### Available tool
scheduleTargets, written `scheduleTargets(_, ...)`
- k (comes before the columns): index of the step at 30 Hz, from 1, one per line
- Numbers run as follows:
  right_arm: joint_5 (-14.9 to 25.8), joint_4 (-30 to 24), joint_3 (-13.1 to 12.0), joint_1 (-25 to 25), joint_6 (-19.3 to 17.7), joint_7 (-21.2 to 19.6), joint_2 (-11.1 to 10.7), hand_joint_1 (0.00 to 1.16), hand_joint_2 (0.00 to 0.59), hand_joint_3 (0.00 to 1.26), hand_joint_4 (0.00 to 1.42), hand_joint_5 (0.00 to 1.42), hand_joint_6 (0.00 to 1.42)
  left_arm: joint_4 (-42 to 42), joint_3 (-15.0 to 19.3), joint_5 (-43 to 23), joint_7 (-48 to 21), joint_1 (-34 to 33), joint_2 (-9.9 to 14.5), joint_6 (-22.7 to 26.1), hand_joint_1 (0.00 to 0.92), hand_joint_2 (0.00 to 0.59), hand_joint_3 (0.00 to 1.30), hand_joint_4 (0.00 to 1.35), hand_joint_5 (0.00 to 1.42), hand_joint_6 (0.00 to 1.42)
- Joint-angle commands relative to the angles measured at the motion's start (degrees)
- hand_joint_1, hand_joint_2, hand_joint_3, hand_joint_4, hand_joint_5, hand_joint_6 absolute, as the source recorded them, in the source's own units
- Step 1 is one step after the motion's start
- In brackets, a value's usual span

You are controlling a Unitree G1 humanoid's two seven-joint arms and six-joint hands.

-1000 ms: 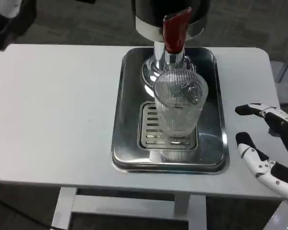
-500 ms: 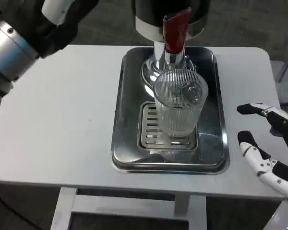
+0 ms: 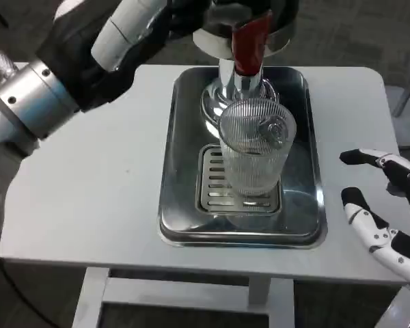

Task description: Grasp the cup under the faucet to collect the drink, then remove the cup.

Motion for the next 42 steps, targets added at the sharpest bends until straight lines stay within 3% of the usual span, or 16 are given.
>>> scheduleTargets(1, 1.0, -0.7, -0.5, 0.8, -0.6, -0.4, -0.4, 0.45, 0.489, 0.29, 0.17, 0.10, 0.23, -0.3, -0.1, 0.2, -0.8, 1.6, 0.0, 0.7, 0.000, 0.022, 0.20, 0.13, 0.21, 0.24)
scheduleTargets(23, 3.6, -1.0, -1.9, 1.6, -0.6, -0.7, -1.7, 0.45, 0.489, 0.29, 0.18, 0.10, 0.23, 1.8, -4.2, 6.7, -4.0, 1.8, 0.8, -1.5, 0.000, 0.020, 0.19, 0.12, 0.21, 0.24)
scheduleTargets(42, 4.1, -1.0, -2.2, 2.4, -0.4, -0.7, -1.6, 0.45, 0.489, 0.29, 0.19, 0.11, 0.23, 2.3, -7.5, 12.5, -5.7, 2.7, 2.3, -7.9, 0.000, 0.021, 0.19, 0.12, 0.20, 0.25)
